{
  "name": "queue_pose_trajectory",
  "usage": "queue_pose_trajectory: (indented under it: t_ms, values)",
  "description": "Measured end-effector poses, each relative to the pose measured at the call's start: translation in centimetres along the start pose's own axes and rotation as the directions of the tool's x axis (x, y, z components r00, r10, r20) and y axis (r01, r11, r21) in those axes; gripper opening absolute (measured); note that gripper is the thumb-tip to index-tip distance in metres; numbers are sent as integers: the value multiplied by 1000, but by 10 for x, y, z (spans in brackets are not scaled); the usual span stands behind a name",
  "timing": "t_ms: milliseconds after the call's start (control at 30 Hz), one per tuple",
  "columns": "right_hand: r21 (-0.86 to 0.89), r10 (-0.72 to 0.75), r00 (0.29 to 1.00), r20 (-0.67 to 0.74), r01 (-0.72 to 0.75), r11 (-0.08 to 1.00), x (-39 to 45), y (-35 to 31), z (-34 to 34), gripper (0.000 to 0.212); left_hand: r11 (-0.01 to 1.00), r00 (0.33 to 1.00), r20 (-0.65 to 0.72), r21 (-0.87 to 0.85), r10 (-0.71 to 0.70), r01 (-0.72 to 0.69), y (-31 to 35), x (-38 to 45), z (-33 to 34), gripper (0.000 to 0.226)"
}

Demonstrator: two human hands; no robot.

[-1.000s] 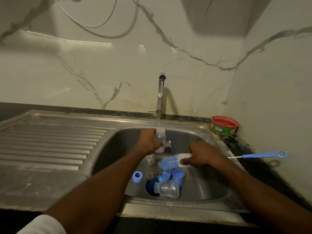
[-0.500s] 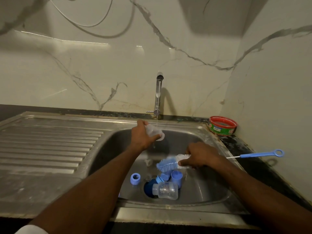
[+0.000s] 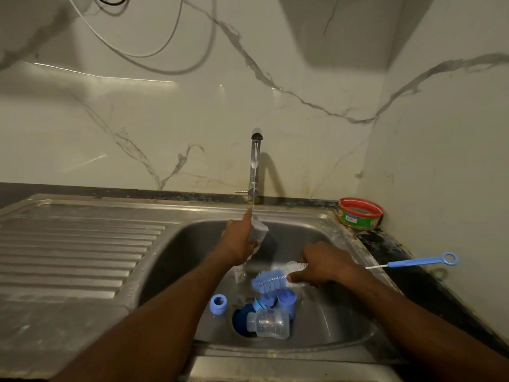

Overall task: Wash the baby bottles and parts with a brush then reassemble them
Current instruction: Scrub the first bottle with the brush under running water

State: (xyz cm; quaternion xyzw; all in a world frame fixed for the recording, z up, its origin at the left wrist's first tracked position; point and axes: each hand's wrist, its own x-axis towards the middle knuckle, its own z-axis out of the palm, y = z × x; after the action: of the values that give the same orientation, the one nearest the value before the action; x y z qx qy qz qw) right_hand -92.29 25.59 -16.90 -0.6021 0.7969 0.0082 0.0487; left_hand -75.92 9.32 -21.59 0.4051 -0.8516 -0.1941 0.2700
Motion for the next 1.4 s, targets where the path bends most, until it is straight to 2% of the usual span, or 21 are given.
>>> queue_pose_trajectory:
  t_ms: [133,267,367,500,633,733,833,1033,1200,1267,1333,1400]
  values:
    - [10,-1,1000,11,1,1000,0,-2,1,39,982,996,-60,-176,-73,61,5,1,-6,74]
    - [12,15,1000,7,-15,1000,2,-2,1,40,910,959,-161,-385,-231,155,7,-3,-16,78]
    - [1,13,1000,11,-13,1000,0,-2,1,41,862,961,-59,-459,-270,214,0,-4,-17,78]
    - [7,10,1000,19,-10,1000,0,-2,2,42,861,948,134,-397,-290,319,0,-7,-13,57]
    - [12,16,1000,24,-17,1000,-2,-3,1,42,870,952,153,-386,-267,306,3,-7,-10,50]
    - [9,21,1000,22,-21,1000,-3,-4,0,41,916,970,65,-320,-234,243,2,-7,-11,56]
    - [4,21,1000,-12,-21,1000,-8,-5,-5,35,970,981,-48,-169,-187,176,-1,-7,-19,63]
    - [-93,16,962,-271,-42,995,-18,-5,-17,42,994,987,-125,-31,-106,103,0,-14,-37,61]
    - [-51,4,947,-320,-22,998,-30,-14,-21,32,997,985,-158,31,-65,70,6,-28,-52,67]
    - [-39,6,947,-322,-20,999,-35,-15,-24,31,997,977,-205,26,-60,67,12,-34,-61,65]
    - [-5,12,937,-349,-15,1000,-37,-18,-27,32,1000,955,-296,29,4,5,16,-40,-71,61]
    - [45,16,905,-426,3,999,-36,-20,-30,31,995,893,-440,36,100,-94,15,-44,-80,61]
